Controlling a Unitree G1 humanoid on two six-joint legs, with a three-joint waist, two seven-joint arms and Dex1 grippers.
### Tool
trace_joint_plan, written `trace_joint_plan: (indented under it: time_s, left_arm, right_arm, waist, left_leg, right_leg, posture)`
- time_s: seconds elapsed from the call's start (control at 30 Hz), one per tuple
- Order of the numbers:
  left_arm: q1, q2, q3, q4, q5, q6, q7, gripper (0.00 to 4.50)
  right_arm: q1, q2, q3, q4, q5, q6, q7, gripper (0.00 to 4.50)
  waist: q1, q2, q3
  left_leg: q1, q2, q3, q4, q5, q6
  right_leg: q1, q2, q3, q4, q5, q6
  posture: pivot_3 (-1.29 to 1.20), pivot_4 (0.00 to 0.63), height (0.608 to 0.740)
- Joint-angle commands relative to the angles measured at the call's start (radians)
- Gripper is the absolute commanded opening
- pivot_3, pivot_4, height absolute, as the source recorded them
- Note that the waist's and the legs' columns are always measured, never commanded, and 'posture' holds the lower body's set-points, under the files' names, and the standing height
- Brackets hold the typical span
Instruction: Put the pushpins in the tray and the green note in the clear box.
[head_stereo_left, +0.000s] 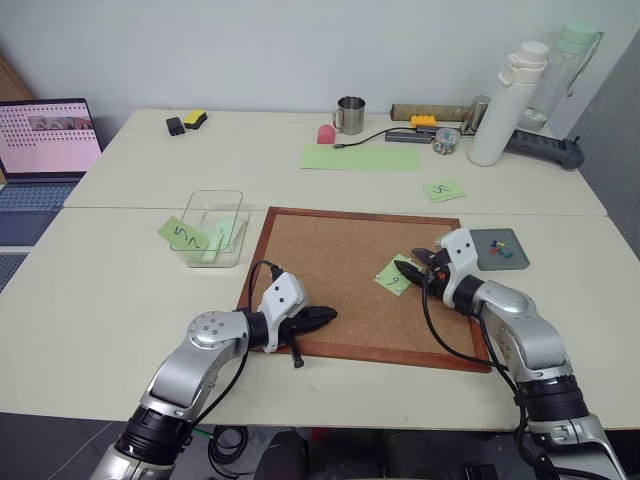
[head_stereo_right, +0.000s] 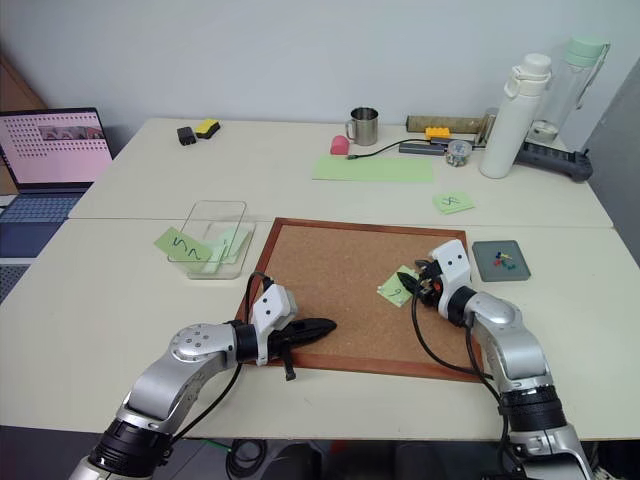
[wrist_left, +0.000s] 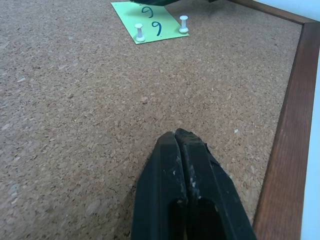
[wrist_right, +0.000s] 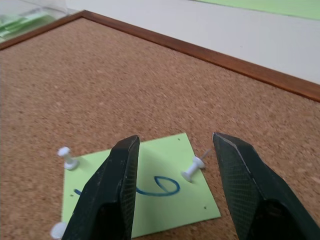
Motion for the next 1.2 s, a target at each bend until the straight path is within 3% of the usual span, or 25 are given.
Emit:
trace_joint_plan:
  time_s: [0.03,0.17,0.27,0.57,0.83,1.0,1.2]
  left_arm:
    - [0.016,0.011,-0.01,-0.007,0.012,0.013,0.0,0.0]
    - [0.013,0.01,-0.011,-0.006,0.014,0.013,0.001,0.0]
    - [0.014,0.01,-0.011,-0.007,0.014,0.013,0.002,0.0]
    - [0.017,0.011,-0.01,-0.014,0.016,0.016,0.007,0.0]
    - [0.013,0.01,-0.01,-0.011,0.017,0.013,0.008,0.0]
    - [0.012,0.01,-0.01,-0.006,0.018,0.01,0.006,0.0]
    - [0.008,0.009,-0.015,0.005,0.021,0.003,0.0,0.0]
  right_arm:
    - [-0.038,0.008,-0.002,0.012,-0.018,-0.019,-0.016,2.41]
    - [-0.055,0.015,-0.003,0.038,-0.023,-0.012,-0.021,2.41]
    - [-0.062,0.019,-0.01,0.049,-0.021,-0.006,-0.023,1.97]
    - [-0.05,0.014,-0.017,0.044,-0.013,0.006,-0.014,0.06]
    - [-0.048,0.017,-0.106,-0.023,0.06,0.011,-0.029,0.01]
    - [-0.038,-0.036,-0.199,-0.126,0.127,0.06,-0.026,0.01]
    - [-0.017,-0.126,-0.291,-0.131,0.095,0.093,-0.084,0.01]
  waist:
    - [0.0,0.0,0.0]
    - [0.0,0.0,0.0]
    - [0.0,0.0,0.0]
    - [0.0,0.0,0.0]
    - [0.0,0.0,0.0]
    - [0.001,0.0,0.0]
    - [0.001,0.0,0.0]
  left_leg:
    - [0.0,0.0,0.0,0.0,0.0,0.0]
    - [0.0,0.0,0.0,0.0,0.0,0.0]
    - [0.0,0.0,0.0,0.0,0.0,0.0]
    - [0.0,0.0,0.0,0.0,0.0,0.0]
    - [0.0,0.0,0.0,0.0,0.0,0.0]
    - [0.0,0.0,0.0,0.0,0.0,0.0]
    - [0.0,0.0,0.0,0.0,0.0,0.0]
  right_leg:
    - [0.0,0.0,0.0,0.0,0.0,0.0]
    - [0.0,0.0,0.0,0.0,0.0,0.0]
    - [0.0,0.0,0.0,0.0,0.0,0.0]
    - [0.0,0.0,0.0,0.0,0.0,0.0]
    - [0.0,0.0,0.0,0.0,0.0,0.0]
    - [0.0,0.0,0.0,0.0,0.0,0.0]
    - [0.0,0.0,0.0,0.0,0.0,0.0]
  posture:
    - [0.0,0.15,0.74]
    - [0.0,0.15,0.74]
    - [0.0,0.15,0.74]
    - [0.0,0.15,0.74]
    - [0.0,0.15,0.74]
    - [0.0,0.15,0.74]
    - [0.0,0.15,0.74]
